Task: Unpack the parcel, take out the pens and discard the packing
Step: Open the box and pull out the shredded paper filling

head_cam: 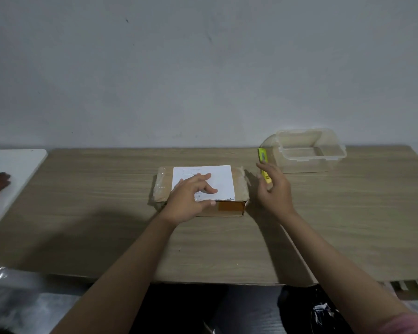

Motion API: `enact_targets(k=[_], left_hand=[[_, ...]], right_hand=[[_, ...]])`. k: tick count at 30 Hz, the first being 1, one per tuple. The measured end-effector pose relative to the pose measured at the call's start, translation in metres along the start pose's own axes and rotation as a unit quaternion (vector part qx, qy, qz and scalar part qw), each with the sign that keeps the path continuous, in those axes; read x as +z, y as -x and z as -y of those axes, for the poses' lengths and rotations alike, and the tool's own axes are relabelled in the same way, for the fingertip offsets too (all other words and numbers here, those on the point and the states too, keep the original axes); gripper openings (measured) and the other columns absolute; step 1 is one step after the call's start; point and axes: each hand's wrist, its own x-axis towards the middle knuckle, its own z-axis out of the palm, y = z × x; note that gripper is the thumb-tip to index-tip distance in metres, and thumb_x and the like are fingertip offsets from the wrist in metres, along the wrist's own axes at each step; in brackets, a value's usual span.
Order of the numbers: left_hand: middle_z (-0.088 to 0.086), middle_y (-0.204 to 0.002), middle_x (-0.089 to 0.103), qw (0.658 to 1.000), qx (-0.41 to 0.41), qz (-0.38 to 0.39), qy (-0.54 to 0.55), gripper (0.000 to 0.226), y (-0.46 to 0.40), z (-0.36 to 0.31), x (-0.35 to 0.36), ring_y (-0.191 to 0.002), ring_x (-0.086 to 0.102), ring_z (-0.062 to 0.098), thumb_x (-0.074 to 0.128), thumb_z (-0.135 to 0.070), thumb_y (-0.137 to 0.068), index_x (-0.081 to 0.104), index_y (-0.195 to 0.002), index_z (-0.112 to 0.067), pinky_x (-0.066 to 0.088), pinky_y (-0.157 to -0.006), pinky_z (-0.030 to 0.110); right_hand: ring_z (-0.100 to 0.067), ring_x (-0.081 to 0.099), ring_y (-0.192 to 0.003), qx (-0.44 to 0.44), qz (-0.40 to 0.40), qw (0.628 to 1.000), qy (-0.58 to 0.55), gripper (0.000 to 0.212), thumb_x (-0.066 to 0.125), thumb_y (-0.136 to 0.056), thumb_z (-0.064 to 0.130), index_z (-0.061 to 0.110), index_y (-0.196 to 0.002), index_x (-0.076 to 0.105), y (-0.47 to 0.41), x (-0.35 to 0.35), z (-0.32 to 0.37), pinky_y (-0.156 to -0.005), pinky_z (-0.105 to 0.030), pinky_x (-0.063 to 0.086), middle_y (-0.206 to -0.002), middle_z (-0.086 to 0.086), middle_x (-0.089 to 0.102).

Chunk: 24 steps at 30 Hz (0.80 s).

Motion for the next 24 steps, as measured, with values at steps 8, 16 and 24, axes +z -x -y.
enact_targets(k=[8,16,24], left_hand=[[-0.008,-0.156,0.025,0.994,0.012,0.042,-0.099,0.030,0.007,-0.012,-0.010,-0.146,0.012,0.012,0.063,-0.030,-0.087,0.059,-0.116,-0.035,-0.002,-0.117,0.043],[0.012,-0.147,0.027,0.962,-0.159,-0.170,-0.141,0.095,0.040,0.012,-0.024,-0.138,0.026,0.035,0.069,-0.067,-0.063,0.027,-0.141,-0.034,0.022,-0.109,0.055],[-0.004,-0.137,0.046,0.965,-0.133,-0.221,-0.039,0.094,0.053,0.015,-0.024,-0.121,0.050,0.021,0.072,-0.062,-0.065,0.032,-0.141,-0.025,0.043,-0.087,0.031]], right_hand=[[-0.015,0.055,-0.112,0.003,0.078,0.996,-0.043,0.047,0.074,-0.078,0.031,0.016,-0.121,0.062,0.051,0.000,0.040,-0.095,-0.025,0.044,-0.120,-0.003,0.059],[-0.014,0.056,-0.109,0.022,0.065,0.998,-0.001,0.035,0.072,-0.081,0.028,0.016,-0.113,0.067,0.049,0.006,0.045,-0.094,-0.026,0.044,-0.114,-0.003,0.064],[-0.012,0.062,-0.096,0.001,-0.010,1.000,0.007,0.031,0.072,-0.082,0.023,0.009,-0.109,0.067,0.057,0.009,0.052,-0.083,-0.029,0.052,-0.107,-0.004,0.070]])
